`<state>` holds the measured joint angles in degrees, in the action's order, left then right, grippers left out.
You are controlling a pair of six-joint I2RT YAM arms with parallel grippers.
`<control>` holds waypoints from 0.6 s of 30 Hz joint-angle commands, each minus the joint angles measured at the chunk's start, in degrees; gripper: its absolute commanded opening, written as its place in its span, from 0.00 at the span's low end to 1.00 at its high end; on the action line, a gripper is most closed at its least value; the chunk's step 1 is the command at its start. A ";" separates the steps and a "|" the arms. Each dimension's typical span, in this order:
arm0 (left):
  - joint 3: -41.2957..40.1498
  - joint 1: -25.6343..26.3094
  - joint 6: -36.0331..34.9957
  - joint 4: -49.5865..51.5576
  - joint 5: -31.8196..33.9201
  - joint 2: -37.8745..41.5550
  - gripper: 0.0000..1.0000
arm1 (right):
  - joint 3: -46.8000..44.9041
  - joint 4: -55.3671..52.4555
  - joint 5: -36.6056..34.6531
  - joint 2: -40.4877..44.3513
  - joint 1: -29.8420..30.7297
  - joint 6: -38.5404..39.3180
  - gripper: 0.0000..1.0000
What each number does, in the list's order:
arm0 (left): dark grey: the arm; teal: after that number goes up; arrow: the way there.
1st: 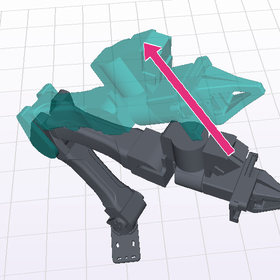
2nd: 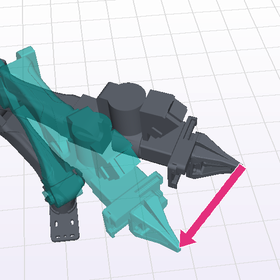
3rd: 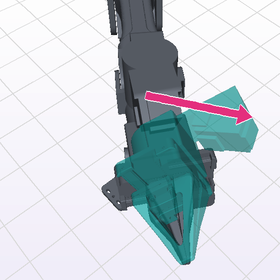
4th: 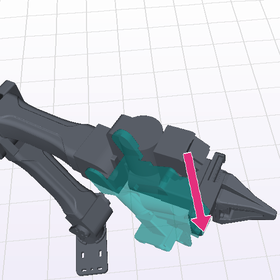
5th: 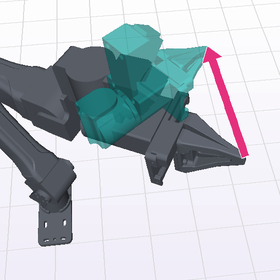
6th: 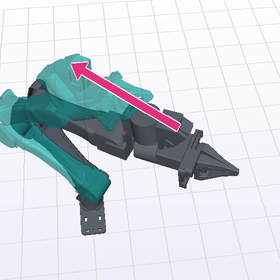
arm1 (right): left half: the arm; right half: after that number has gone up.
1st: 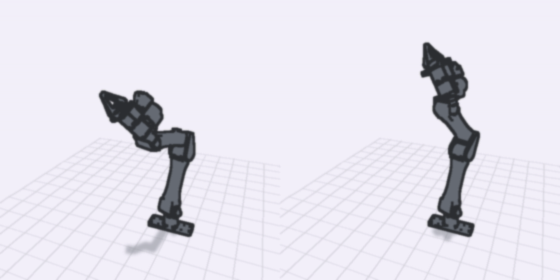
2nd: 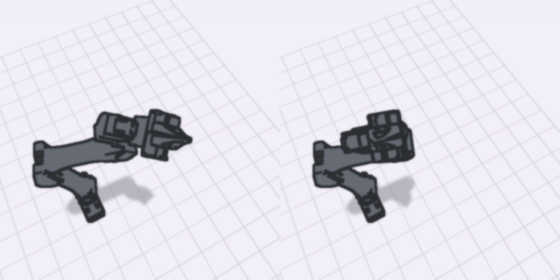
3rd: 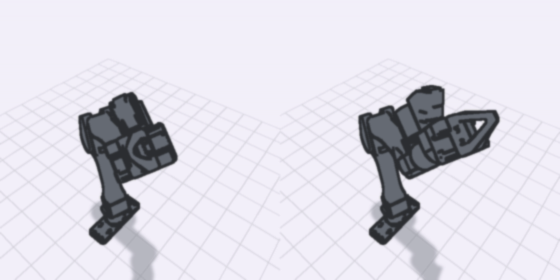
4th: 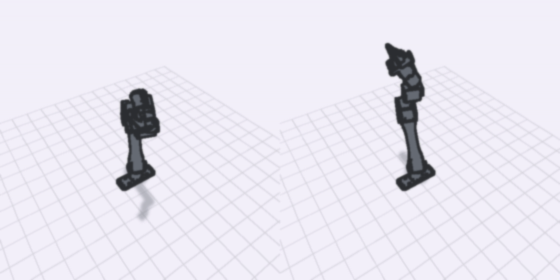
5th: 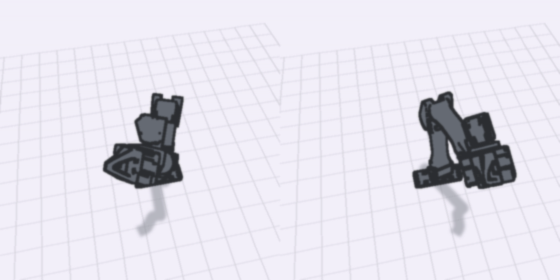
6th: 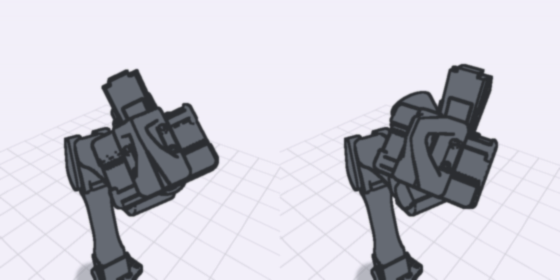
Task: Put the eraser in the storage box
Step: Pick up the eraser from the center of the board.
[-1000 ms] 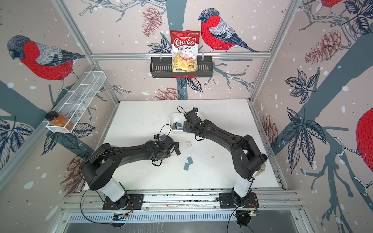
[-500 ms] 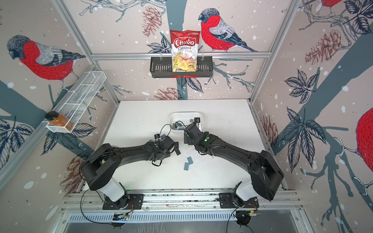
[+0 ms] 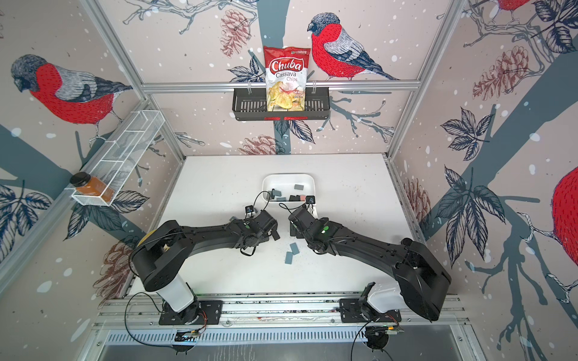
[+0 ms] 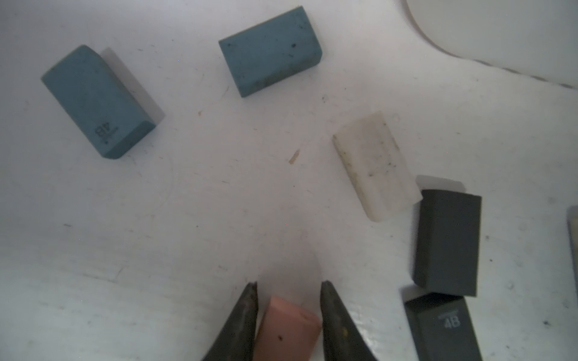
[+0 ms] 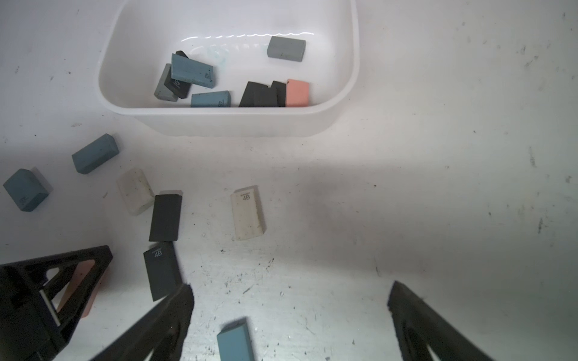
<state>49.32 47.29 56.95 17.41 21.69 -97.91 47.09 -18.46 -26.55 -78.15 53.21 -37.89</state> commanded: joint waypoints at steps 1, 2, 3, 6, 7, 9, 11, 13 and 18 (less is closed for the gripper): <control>-1.30 0.39 0.88 0.92 -10.38 -0.80 0.34 | -0.70 1.23 -0.75 0.23 0.04 -1.40 0.99; -1.48 0.48 0.88 0.94 -10.53 -0.63 0.34 | -0.69 1.24 -0.71 0.19 0.05 -1.40 0.99; -1.52 0.44 0.88 1.09 -10.53 -0.34 0.34 | -0.69 1.25 -0.68 0.17 0.05 -1.40 1.00; -2.19 0.61 0.42 1.81 -10.60 0.94 0.38 | -0.68 1.14 -0.82 0.57 0.04 -1.40 1.00; -2.45 0.61 0.08 2.07 -10.55 1.58 0.42 | -0.64 1.01 -0.90 0.86 0.02 -1.44 0.99; -2.66 0.70 -0.71 2.69 -10.70 2.48 0.46 | -0.88 1.23 -1.18 1.23 0.00 -1.41 0.99; -3.11 0.87 -1.17 3.50 -10.31 3.19 0.52 | -0.97 1.31 -1.21 1.49 -0.06 -1.40 1.00; -3.48 1.09 -1.81 3.74 -10.34 3.44 0.54 | -0.93 1.31 -1.19 1.34 -0.17 -1.44 0.99; -4.01 1.23 -2.37 5.37 -9.84 2.60 0.52 | -1.00 1.14 -1.18 1.66 -0.04 -1.66 1.00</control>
<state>46.30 48.21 54.57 15.31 17.96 -94.28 46.15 -18.04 -26.57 -76.90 53.10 -38.98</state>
